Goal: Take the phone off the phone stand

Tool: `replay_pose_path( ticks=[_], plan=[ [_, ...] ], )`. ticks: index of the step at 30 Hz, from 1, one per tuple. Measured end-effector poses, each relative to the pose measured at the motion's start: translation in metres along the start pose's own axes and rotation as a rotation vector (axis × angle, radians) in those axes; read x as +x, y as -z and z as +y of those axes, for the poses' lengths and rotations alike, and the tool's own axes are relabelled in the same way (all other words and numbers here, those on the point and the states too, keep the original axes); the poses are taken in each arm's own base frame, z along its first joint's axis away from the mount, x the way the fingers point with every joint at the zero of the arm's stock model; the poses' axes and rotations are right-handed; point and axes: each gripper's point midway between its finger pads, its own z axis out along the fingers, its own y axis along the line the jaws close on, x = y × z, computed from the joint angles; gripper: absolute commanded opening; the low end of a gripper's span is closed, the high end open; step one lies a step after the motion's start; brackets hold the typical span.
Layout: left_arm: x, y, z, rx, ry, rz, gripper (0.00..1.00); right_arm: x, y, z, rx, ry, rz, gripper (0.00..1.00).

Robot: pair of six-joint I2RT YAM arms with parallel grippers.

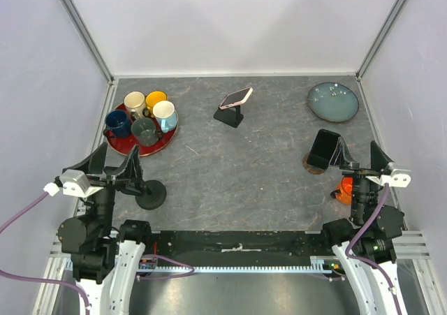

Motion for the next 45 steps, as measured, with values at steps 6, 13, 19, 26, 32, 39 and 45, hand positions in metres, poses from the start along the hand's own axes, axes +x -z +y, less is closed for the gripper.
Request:
replay_pose_path(
  ticks=[6, 13, 19, 26, 32, 39, 45],
  plan=[
    [-0.001, 0.001, 0.001, -0.008, 0.001, -0.003, 1.0, 0.001, 0.0, -0.001, 0.008, -0.01, 0.004, 0.98],
    [-0.005, 0.007, 0.0, -0.004, 0.007, -0.02, 1.0, 0.009, -0.013, 0.012, -0.018, -0.036, 0.131, 0.98],
    [-0.004, 0.009, -0.001, 0.005, 0.016, -0.016, 1.0, 0.025, -0.028, 0.025, -0.019, -0.051, 0.329, 0.98],
    [0.005, 0.01, -0.001, 0.011, 0.017, 0.008, 0.99, 0.045, -0.031, 0.047, -0.097, -0.058, 0.512, 0.98],
    [0.023, 0.009, 0.001, 0.013, 0.02, 0.053, 0.99, 0.081, -0.037, 0.064, -0.147, -0.041, 0.727, 0.98],
    [0.045, 0.009, 0.004, 0.008, 0.021, 0.109, 0.98, 0.138, -0.035, 0.106, -0.286, -0.149, 1.009, 0.98],
    [0.053, 0.009, 0.002, 0.023, 0.028, 0.132, 0.97, 0.17, -0.042, 0.135, -0.275, -0.297, 1.099, 0.98]
  ],
)
